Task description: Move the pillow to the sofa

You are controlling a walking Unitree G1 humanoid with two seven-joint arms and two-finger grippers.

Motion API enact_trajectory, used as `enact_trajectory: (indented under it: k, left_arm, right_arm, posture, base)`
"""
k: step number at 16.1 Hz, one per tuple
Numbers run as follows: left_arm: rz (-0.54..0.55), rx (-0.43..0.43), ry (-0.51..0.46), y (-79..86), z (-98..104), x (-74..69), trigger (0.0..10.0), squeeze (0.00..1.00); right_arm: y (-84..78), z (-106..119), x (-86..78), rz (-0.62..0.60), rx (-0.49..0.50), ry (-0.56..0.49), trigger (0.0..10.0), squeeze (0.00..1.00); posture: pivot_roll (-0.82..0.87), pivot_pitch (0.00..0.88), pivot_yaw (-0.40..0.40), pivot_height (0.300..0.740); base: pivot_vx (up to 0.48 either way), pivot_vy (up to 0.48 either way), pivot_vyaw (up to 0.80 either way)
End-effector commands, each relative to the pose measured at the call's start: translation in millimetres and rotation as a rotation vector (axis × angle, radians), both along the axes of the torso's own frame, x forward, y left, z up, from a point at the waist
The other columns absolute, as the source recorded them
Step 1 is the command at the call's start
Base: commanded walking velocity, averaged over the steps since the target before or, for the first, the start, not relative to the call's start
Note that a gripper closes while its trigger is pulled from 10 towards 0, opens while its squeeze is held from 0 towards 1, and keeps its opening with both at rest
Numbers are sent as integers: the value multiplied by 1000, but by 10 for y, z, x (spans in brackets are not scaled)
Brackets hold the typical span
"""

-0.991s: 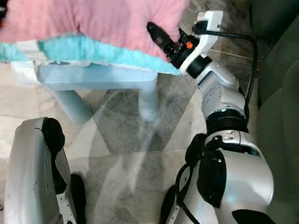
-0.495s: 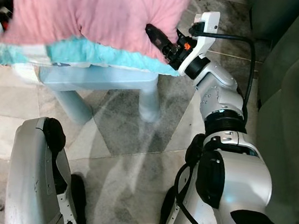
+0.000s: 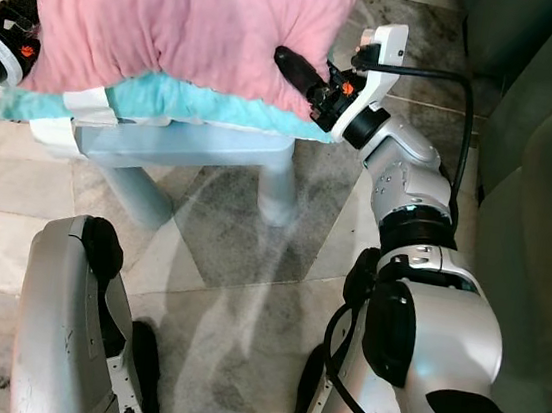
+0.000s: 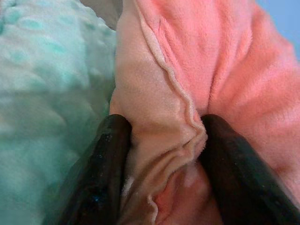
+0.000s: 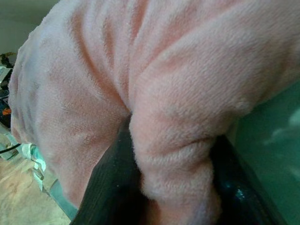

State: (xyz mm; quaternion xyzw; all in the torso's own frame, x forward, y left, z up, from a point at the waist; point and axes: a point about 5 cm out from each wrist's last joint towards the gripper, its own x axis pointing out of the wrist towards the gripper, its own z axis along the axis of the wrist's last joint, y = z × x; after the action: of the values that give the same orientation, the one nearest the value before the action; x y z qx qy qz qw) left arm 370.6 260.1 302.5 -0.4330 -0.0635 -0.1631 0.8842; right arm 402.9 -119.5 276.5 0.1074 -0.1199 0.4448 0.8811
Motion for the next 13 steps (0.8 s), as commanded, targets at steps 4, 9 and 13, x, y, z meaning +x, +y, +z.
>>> enact_trajectory:
  k: [4,9,13]
  left_arm:
    - [-62,43,-58,-58,58,-28,0,0]
    - [-16,21,-48,28,-10,-50,0,0]
    - [55,108,-145,71,65,-71,0,0]
  right_arm:
    - [101,-26,-26,57,-55,-12,0,0]
    - [59,-26,-25,43,-69,-22,0,0]
    - [84,9,-19,21,-54,-40,0,0]
  posture:
    - [22,273,51,329]
    - [19,225,40,329]
    - [20,189,35,329]
  base:
    - [0,0,0]
    - [0,0,0]
    - [0,0,0]
